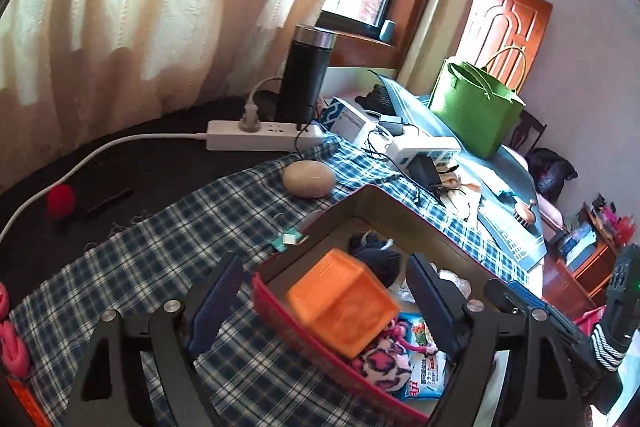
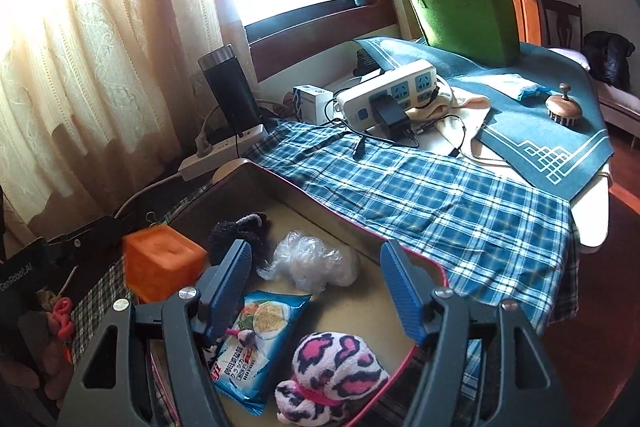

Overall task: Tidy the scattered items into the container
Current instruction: 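Carry the orange block over the tray and release it with the left tool, then move both tools back toward the red block and grey sock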

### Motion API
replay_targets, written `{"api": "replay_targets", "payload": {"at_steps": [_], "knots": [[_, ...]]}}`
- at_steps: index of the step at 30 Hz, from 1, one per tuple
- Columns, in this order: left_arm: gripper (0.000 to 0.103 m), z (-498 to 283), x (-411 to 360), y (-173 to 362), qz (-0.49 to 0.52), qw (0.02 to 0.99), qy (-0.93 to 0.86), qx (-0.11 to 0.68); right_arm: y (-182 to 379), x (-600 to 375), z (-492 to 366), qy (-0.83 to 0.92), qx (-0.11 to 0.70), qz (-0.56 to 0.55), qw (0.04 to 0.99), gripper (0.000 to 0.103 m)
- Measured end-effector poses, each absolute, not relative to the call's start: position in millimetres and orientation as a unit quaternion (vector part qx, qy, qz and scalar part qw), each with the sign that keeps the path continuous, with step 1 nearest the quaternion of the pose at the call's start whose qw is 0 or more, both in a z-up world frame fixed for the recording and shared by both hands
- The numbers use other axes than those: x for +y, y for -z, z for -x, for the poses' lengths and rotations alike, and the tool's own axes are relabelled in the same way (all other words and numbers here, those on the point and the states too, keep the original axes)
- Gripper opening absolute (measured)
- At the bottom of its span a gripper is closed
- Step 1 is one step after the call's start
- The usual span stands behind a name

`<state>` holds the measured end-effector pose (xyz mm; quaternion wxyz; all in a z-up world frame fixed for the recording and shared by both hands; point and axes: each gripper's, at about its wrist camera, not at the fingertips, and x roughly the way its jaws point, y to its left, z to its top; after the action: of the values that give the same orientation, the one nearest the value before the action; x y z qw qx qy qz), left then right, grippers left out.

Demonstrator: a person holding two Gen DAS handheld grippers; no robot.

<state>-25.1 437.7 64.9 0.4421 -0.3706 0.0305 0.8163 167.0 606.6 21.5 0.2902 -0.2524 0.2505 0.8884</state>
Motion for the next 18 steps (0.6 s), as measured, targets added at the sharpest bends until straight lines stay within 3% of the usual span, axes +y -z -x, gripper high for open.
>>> {"api": "replay_targets", "payload": {"at_steps": [18], "knots": [[0.085, 13, 350, -62, 0.403, 0.375, -0.834, 0.036, -35, 555, -147, -0.907, 0.231, 0.254, 0.242, 0.071]]}}
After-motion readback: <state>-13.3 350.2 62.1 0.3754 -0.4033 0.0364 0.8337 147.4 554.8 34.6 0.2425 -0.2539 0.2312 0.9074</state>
